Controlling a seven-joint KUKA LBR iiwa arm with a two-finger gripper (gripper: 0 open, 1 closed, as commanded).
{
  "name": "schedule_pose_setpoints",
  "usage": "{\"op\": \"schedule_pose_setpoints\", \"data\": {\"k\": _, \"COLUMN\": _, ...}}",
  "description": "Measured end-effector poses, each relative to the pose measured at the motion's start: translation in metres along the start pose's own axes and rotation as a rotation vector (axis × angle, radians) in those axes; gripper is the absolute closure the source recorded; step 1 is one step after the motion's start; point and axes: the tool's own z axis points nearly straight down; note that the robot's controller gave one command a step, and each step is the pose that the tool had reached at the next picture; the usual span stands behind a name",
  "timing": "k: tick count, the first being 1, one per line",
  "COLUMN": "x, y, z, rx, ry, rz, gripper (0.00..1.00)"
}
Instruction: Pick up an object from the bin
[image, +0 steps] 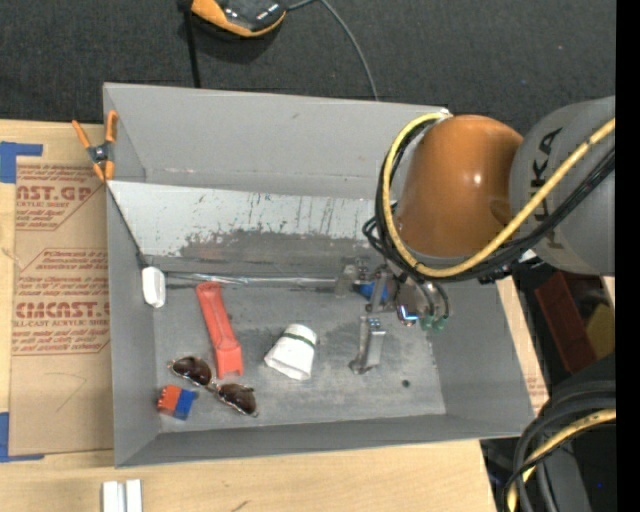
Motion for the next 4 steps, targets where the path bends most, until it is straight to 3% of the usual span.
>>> {"op": "schedule_pose_setpoints", "data": {"k": 1, "x": -0.002, "y": 0.000, "z": -0.004, "rx": -0.001, "ry": -0.008, "rz": 0.001, "gripper": 0.00}}
{"op": "schedule_pose_setpoints", "data": {"k": 2, "x": -0.005, "y": 0.013, "z": 0.035, "rx": 0.000, "ry": -0.010, "rz": -0.122, "gripper": 0.00}}
{"op": "schedule_pose_setpoints", "data": {"k": 3, "x": -0.012, "y": 0.052, "z": 0.068, "rx": 0.000, "ry": -0.008, "rz": -0.303, "gripper": 0.00}}
{"op": "schedule_pose_setpoints", "data": {"k": 4, "x": -0.015, "y": 0.052, "z": 0.086, "rx": -0.001, "ry": -0.010, "rz": -0.071, "gripper": 0.00}}
